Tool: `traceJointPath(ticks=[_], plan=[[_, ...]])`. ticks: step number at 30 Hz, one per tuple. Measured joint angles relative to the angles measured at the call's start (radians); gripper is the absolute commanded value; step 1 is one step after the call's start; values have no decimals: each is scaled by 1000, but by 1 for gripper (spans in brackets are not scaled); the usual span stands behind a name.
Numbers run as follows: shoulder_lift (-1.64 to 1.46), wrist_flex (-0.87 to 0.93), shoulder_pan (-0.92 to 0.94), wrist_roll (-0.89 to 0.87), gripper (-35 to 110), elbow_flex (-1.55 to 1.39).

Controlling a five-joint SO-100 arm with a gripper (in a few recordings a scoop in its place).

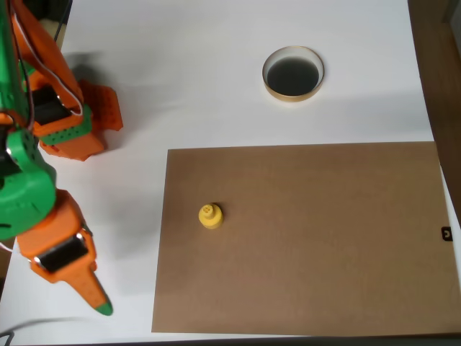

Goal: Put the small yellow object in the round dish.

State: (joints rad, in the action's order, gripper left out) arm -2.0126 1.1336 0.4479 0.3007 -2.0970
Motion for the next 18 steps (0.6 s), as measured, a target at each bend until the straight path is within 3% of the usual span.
traceJointPath(ticks=[18], plan=[[195,100,-344,-32,25,124]])
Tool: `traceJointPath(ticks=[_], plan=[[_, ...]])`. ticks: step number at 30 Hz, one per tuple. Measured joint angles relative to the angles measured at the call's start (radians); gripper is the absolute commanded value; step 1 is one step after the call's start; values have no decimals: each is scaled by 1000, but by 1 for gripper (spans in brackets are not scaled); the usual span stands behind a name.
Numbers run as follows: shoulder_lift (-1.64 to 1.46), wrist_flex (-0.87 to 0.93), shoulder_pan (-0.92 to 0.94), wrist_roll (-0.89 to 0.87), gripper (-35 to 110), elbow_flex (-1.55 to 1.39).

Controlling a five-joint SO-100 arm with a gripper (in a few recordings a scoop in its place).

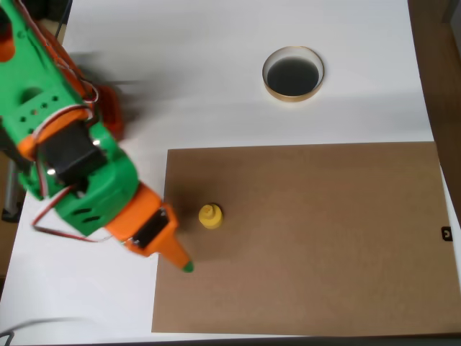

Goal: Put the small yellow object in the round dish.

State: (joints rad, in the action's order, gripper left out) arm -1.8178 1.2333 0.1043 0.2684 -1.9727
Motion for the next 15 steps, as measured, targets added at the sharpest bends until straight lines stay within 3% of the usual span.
traceJointPath(ticks=[15], plan=[[52,21,-178,-44,24,6]])
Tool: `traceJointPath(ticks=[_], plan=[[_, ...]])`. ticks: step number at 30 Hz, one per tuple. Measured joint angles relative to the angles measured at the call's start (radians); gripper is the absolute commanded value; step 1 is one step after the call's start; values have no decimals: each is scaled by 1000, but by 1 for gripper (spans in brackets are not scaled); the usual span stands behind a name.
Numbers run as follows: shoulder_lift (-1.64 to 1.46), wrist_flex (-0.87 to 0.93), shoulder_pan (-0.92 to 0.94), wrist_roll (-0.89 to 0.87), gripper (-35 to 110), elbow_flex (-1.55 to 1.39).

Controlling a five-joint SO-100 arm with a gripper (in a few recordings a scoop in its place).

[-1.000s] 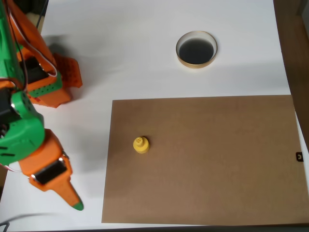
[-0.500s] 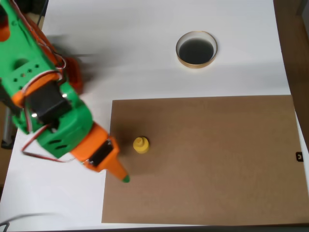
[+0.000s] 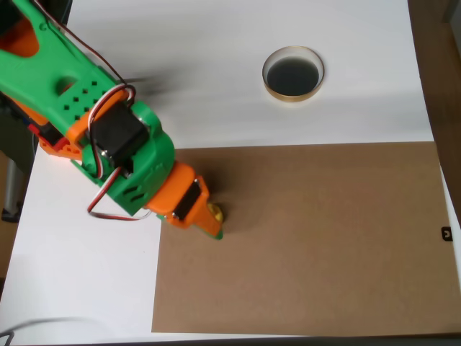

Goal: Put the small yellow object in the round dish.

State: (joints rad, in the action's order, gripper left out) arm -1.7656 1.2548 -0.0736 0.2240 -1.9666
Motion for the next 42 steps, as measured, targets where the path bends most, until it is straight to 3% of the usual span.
traceJointPath(ticks=[42], plan=[[183,-130,-106,-37,21,-37]])
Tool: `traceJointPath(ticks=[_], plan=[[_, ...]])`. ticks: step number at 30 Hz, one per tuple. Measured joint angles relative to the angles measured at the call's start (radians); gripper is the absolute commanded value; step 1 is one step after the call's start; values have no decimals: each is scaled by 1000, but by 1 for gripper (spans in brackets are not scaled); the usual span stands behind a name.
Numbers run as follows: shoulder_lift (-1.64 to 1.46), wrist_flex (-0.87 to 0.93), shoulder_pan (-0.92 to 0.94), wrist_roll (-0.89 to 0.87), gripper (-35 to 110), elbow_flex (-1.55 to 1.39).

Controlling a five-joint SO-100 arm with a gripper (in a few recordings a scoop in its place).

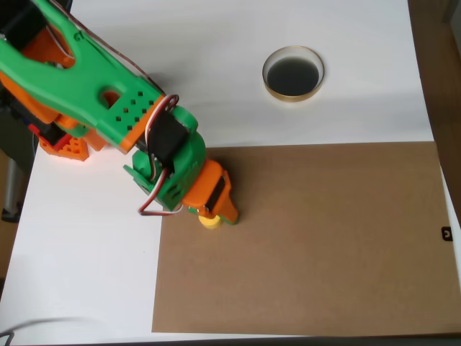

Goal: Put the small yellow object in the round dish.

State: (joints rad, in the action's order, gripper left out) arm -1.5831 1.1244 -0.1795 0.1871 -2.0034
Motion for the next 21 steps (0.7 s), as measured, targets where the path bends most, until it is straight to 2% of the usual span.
traceJointPath(ticks=[7,16,21], plan=[[5,0,23,18,20,12],[5,3,31,25,0,20],[5,17,32,11,0,28]])
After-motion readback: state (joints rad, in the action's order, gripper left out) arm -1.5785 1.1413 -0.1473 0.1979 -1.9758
